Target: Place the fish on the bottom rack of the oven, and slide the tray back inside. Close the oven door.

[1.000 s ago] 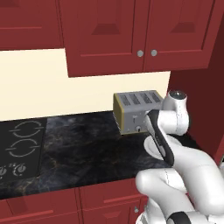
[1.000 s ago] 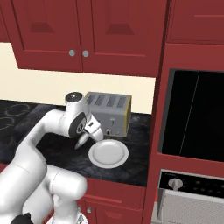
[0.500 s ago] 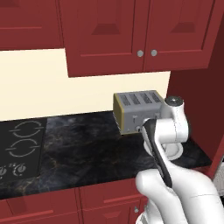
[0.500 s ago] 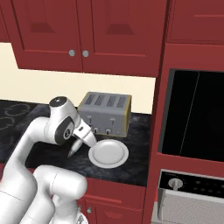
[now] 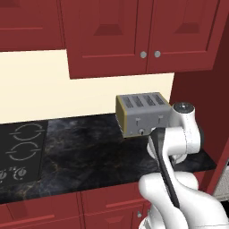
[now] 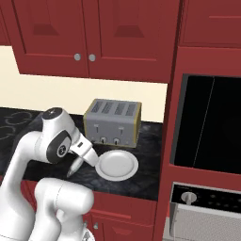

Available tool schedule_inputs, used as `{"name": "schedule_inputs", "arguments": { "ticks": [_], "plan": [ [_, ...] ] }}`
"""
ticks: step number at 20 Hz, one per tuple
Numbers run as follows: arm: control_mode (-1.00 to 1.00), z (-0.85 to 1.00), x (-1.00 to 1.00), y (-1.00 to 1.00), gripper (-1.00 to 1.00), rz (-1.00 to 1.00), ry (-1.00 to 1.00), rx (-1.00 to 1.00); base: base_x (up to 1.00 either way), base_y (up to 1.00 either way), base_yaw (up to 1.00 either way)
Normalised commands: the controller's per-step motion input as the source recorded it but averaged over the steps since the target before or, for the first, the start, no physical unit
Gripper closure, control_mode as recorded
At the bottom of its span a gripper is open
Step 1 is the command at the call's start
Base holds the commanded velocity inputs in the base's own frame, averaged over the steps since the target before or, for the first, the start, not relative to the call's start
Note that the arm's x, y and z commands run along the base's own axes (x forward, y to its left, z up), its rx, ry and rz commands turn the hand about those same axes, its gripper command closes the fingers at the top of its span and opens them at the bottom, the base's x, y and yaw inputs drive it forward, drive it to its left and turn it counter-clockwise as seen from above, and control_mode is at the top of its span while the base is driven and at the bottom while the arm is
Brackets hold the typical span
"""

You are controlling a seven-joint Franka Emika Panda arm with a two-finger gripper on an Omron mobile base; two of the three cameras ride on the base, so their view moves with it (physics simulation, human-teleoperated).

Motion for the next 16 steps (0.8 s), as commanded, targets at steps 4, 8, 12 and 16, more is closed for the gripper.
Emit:
{"name": "schedule_inputs", "arguments": {
  "ticks": [4,8,12,16],
  "plan": [
    [-1.0,0.0,-0.02,0.0,1.0,0.03,-0.01,0.0,0.0,0.0,0.0],
    [-1.0,0.0,0.0,0.0,1.0,0.04,0.0,0.0,0.0,0.0,0.0],
    [-1.0,0.0,0.0,0.0,1.0,0.06,0.0,-0.01,0.0,0.0,0.0],
    [1.0,0.0,-0.05,0.0,1.0,0.03,0.0,-0.01,-0.32,0.0,0.0]
  ]
}}
